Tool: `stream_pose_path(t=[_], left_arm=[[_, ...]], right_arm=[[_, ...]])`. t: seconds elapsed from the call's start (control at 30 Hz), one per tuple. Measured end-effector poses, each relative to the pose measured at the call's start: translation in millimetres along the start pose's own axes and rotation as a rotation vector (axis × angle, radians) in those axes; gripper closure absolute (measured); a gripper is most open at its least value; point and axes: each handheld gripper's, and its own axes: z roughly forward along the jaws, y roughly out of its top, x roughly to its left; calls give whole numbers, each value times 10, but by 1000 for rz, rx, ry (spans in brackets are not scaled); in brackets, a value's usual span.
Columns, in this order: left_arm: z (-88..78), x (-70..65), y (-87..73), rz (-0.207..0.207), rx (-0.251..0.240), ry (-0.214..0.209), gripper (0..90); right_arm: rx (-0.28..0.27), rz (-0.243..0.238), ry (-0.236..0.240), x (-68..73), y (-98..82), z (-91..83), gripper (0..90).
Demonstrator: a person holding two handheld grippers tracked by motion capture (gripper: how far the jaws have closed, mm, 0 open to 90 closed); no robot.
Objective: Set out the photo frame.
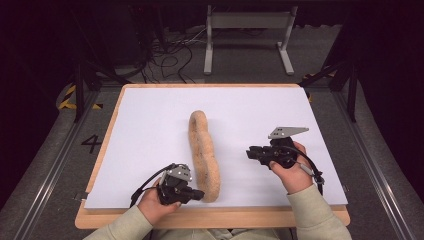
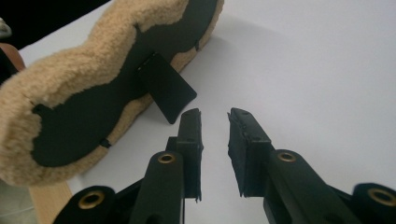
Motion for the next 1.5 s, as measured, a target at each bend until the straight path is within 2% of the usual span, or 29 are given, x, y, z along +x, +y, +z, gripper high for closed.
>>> stream_pose_path(t=[0.1, 0.2, 0.3, 0.37, 0.47, 0.63, 0.7, 0.8, 0.9, 1.1, 1.2, 1.3, 1.5], left_arm=[[45, -1, 41, 4, -2, -7, 900], [87, -13, 80, 11, -4, -3, 900], [95, -23, 95, 16, -2, 1, 900], [80, -22, 84, 17, -1, 15, 897], [47, 0, 73, 8, 0, 25, 808], [-79, 53, 22, -9, -47, 28, 764], [-124, 74, 1, -16, -56, 37, 749], [-183, 104, -28, -28, -77, 51, 722], [-287, 154, -71, -38, -121, 92, 674], [-398, 223, -129, -58, -170, 135, 646], [-449, 256, -161, -61, -186, 165, 615], [-494, 279, -188, -73, -210, 185, 600], [-562, 309, -224, -82, -240, 208, 596]], right_arm=[[-13, 15, 5, 49, 24, 16, 686], [33, -40, -57, 134, 69, 64, 582], [37, -72, -101, 213, 98, 97, 558], [8, -101, -98, 244, 108, 96, 561], [-31, -120, -63, 290, 182, 74, 567], [-56, -112, -18, 387, 350, 103, 514], [-47, -111, -17, 432, 418, 147, 437], [-24, -111, -1, 476, 487, 205, 430], [5, -88, 12, 549, 630, 342, 416], [15, -62, 6, 594, 784, 478, 390], [49, -34, 2, 599, 860, 605, 361], [61, -10, -1, 627, 880, 735, 335], [103, 28, -18, 634, 886, 951, 345]])
